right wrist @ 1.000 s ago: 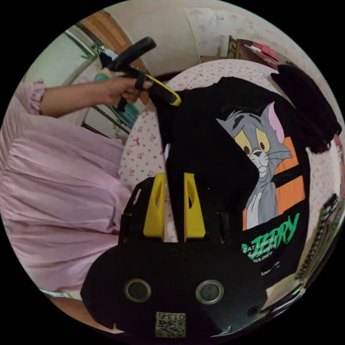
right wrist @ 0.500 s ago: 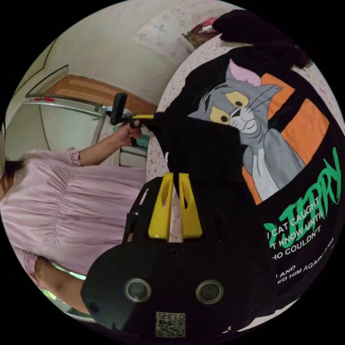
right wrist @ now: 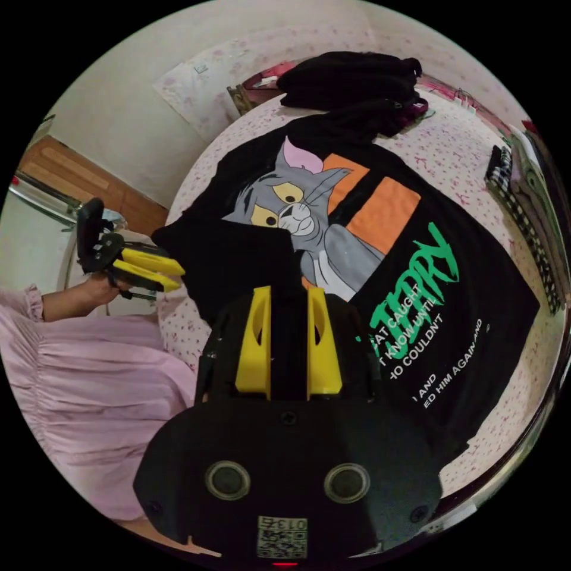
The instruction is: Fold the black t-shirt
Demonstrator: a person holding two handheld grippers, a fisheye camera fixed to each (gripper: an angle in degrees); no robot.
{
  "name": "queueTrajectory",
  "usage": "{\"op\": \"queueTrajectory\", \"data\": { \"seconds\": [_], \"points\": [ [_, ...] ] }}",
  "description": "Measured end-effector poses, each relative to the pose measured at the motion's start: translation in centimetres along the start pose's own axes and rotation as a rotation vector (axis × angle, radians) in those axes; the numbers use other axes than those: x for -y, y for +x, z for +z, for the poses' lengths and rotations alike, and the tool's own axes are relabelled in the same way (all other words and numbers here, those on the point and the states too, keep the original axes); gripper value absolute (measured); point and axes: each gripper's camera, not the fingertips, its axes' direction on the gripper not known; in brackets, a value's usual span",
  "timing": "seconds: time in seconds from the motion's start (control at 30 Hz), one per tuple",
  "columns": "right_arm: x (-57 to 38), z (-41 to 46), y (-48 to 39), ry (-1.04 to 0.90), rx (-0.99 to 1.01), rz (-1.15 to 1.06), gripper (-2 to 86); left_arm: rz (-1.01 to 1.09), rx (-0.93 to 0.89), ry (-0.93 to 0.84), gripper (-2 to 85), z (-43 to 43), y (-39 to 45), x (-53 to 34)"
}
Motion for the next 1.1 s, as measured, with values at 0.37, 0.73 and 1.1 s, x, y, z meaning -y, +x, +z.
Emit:
{"op": "queueTrajectory", "data": {
  "seconds": [0.37, 0.73, 1.1],
  "points": [
    [3.4, -2.8, -0.2, 0.061, -0.125, 0.017, 2.7, 0.007, 0.012, -0.010, 7.0, 0.5, 2.1, 2.2],
    [-1.5, -5.2, -8.8, 0.078, 0.058, -0.286, 5.2, 0.100, 0.142, -0.013, 7.6, 0.1, 5.2, 1.1],
    [-1.4, -0.8, -15.2, -0.068, -0.154, -0.316, 1.1, 0.220, 0.244, -0.065, 7.8, 1.5, 8.4, 3.3]
  ]
}}
